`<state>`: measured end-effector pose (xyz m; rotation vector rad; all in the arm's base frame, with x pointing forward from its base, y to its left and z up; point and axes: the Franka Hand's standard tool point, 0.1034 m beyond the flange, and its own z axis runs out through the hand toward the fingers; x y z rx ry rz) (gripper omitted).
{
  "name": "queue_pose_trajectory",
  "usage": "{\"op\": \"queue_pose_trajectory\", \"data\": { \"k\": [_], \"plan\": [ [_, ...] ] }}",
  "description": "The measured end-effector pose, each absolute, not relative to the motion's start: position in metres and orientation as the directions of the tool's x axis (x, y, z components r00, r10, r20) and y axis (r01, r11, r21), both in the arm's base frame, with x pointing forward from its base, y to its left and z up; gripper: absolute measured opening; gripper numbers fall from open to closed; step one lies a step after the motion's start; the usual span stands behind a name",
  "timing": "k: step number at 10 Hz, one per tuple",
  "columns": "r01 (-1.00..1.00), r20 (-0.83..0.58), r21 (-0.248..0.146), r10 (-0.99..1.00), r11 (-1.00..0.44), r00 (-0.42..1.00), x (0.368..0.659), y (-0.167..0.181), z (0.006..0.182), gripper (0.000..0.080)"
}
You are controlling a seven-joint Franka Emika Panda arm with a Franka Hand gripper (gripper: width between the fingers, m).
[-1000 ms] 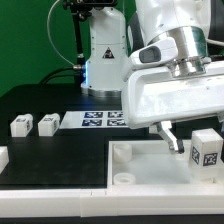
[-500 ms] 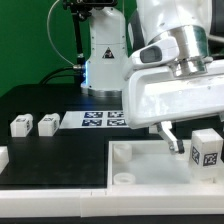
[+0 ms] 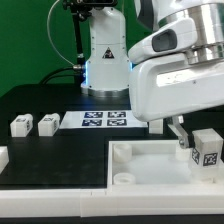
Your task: Assemble one leg
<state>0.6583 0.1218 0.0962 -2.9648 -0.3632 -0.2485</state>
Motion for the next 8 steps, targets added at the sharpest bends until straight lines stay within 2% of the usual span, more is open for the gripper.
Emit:
{"op": "queue_pose_trajectory", "data": {
  "k": [3,6,7,8],
  "plan": [
    [0.237,-0.062,-0.175,0.251,-0.956,0.966,0.649,0.111,0.083,0.0649],
    [0.196,-0.073,-0.172,0.211,-0.965,0.975,0.649,0.108,0.079,0.0635],
    [0.171,-0.077,-0.173,0.186,-0.97,0.98,0.649,0.108,0.079,0.0457],
    [0.056,-0.097,-0.168,0.073,-0.984,0.993,0.648,0.11,0.079,0.0457]
  ]
}}
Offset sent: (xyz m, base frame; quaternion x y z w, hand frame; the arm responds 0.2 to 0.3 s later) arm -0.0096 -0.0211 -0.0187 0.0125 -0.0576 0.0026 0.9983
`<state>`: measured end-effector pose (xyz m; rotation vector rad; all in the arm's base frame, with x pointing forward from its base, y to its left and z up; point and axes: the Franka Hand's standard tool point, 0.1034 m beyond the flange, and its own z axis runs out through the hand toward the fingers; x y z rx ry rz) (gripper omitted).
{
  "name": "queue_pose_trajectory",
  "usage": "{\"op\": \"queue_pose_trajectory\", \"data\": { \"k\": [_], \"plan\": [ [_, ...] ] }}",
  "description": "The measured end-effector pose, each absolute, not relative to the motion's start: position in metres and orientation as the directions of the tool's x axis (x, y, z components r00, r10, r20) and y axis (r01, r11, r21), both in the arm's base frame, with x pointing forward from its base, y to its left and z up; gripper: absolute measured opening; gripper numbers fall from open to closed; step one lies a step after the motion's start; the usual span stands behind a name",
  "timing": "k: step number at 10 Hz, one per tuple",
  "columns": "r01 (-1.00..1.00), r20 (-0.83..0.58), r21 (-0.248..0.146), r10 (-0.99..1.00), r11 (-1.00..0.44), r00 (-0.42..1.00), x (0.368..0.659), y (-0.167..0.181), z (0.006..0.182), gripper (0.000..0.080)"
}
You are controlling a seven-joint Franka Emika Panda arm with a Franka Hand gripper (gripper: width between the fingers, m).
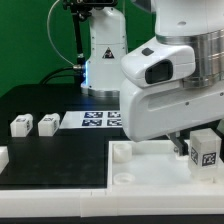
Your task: Assemble one leg
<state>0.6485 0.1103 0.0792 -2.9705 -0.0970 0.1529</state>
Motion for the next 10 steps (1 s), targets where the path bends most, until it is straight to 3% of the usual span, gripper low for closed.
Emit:
{"op": "queue_pose_trajectory", "data": {
  "k": [1,4,5,6,7,10],
  "plan": [
    [-0.034,-0.111,-0.159,-0.016,-0.987,0.994,0.648,0.11,0.079,0.0291],
    [-0.402,-0.104,-0.122,-0.391,-0.907,0.914,0.646,0.109,0.078,0.0292],
    [-0.516,-0.079,-0.129,-0.51,-0.847,0.856,0.643,0.109,0.078,0.0292],
    [-0.667,-0.083,-0.141,-0.662,-0.732,0.745,0.642,0.108,0.078,0.0292],
    [-0.802,-0.12,-0.176,-0.796,-0.571,0.594,0.637,0.105,0.078,0.0292],
    [-0.951,-0.213,-0.137,-0.929,-0.277,0.301,0.635,0.107,0.077,0.0294]
  ]
}}
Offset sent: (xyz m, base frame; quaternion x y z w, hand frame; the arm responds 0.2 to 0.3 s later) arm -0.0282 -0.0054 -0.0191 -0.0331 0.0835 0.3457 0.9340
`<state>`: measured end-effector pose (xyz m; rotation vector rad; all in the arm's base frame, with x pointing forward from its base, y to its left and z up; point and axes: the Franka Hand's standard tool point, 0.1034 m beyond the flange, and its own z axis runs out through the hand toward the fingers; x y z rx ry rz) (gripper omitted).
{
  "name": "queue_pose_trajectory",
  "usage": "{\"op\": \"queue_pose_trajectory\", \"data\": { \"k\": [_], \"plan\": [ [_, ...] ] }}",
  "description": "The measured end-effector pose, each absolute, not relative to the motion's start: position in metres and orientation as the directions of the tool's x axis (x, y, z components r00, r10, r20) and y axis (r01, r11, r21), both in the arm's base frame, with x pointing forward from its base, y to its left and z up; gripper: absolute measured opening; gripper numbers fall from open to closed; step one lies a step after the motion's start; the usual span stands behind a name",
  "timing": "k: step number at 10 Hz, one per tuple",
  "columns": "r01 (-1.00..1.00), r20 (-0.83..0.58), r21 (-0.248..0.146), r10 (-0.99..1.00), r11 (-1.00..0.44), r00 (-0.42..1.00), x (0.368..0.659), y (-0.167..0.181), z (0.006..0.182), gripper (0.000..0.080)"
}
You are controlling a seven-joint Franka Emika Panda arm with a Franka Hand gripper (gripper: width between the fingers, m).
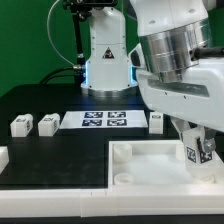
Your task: Assemble one leg
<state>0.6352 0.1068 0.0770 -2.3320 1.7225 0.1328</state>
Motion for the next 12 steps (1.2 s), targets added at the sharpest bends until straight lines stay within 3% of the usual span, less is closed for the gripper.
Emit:
{"op": "queue_pose_trajectory", "data": {
  "k": [1,2,3,4,5,8,10,11,12],
  "plan": [
    [-0.941,-0.209,-0.143,-0.92,-0.306,0.33,0.635,0.107,0.077,0.0294],
    [-0.927,-0.203,-0.151,-0.907,-0.342,0.368,0.635,0.107,0.076,0.037],
    [-0.926,-0.203,-0.15,-0.905,-0.347,0.373,0.634,0.109,0.076,0.0551],
    [-0.827,-0.16,-0.176,-0.814,-0.534,0.559,0.632,0.114,0.074,0.0618],
    [-0.671,-0.112,-0.199,-0.663,-0.714,0.74,0.631,0.117,0.072,0.0618],
    [-0.417,-0.047,-0.223,-0.418,-0.881,0.907,0.631,0.116,0.072,0.0648],
    [0.016,0.043,-0.136,0.011,-0.991,0.999,0.633,0.126,0.077,0.0649],
    [0.063,0.056,-0.129,0.057,-0.99,0.997,0.635,0.128,0.078,0.0649],
    [0.015,0.048,-0.136,0.008,-0.991,0.999,0.634,0.128,0.078,0.0541]
  ]
}}
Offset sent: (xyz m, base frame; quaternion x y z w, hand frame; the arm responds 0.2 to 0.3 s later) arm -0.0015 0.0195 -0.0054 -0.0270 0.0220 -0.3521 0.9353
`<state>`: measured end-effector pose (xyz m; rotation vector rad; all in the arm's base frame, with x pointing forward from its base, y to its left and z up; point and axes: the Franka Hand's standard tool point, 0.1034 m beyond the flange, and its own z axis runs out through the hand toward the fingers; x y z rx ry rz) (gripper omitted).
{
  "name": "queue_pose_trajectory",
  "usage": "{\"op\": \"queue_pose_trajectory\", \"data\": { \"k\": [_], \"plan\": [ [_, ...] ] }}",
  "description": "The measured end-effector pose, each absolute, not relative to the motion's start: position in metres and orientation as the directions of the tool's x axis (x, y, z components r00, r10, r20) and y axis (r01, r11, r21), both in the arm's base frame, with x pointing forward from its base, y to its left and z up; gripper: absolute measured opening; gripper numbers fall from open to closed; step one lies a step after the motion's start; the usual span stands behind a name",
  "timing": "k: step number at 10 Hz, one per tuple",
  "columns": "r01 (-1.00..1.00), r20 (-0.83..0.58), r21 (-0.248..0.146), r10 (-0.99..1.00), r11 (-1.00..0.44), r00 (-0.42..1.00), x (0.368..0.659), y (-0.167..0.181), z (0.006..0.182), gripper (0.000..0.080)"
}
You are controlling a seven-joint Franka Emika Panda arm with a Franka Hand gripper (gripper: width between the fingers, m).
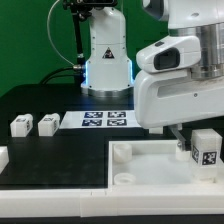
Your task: Assemble one leg
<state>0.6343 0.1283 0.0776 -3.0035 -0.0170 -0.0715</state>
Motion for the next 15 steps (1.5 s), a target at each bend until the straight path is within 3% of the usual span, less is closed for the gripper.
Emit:
{"op": "queue_pose_trajectory", "data": {
  "k": [1,2,3,4,5,7,9,11,12,13,14,15],
  "plan": [
    [0.017,0.049,-0.135,0.01,-0.991,0.999,0.634,0.127,0.078,0.0405],
    [-0.103,0.033,-0.137,-0.108,-0.985,0.994,0.635,0.122,0.077,0.0405],
    [-0.201,0.02,-0.137,-0.205,-0.97,0.979,0.635,0.12,0.076,0.0306],
    [-0.271,0.01,-0.141,-0.275,-0.952,0.961,0.635,0.119,0.077,0.0302],
    [-0.488,-0.019,-0.157,-0.492,-0.858,0.87,0.638,0.118,0.078,0.0302],
    [-0.814,-0.092,-0.168,-0.813,-0.556,0.574,0.637,0.118,0.073,0.03],
    [-0.936,-0.166,-0.153,-0.925,-0.318,0.341,0.637,0.118,0.073,0.0299],
    [-0.924,-0.163,-0.158,-0.913,-0.349,0.373,0.636,0.119,0.072,0.0299],
    [-0.89,-0.151,-0.166,-0.881,-0.424,0.448,0.635,0.119,0.072,0.0397],
    [-0.812,-0.146,-0.157,-0.8,-0.562,0.582,0.63,0.119,0.07,0.0397],
    [-0.67,-0.128,-0.142,-0.658,-0.729,0.742,0.627,0.119,0.071,0.057],
    [-0.503,-0.109,-0.123,-0.492,-0.855,0.863,0.625,0.12,0.073,0.0633]
  ]
}}
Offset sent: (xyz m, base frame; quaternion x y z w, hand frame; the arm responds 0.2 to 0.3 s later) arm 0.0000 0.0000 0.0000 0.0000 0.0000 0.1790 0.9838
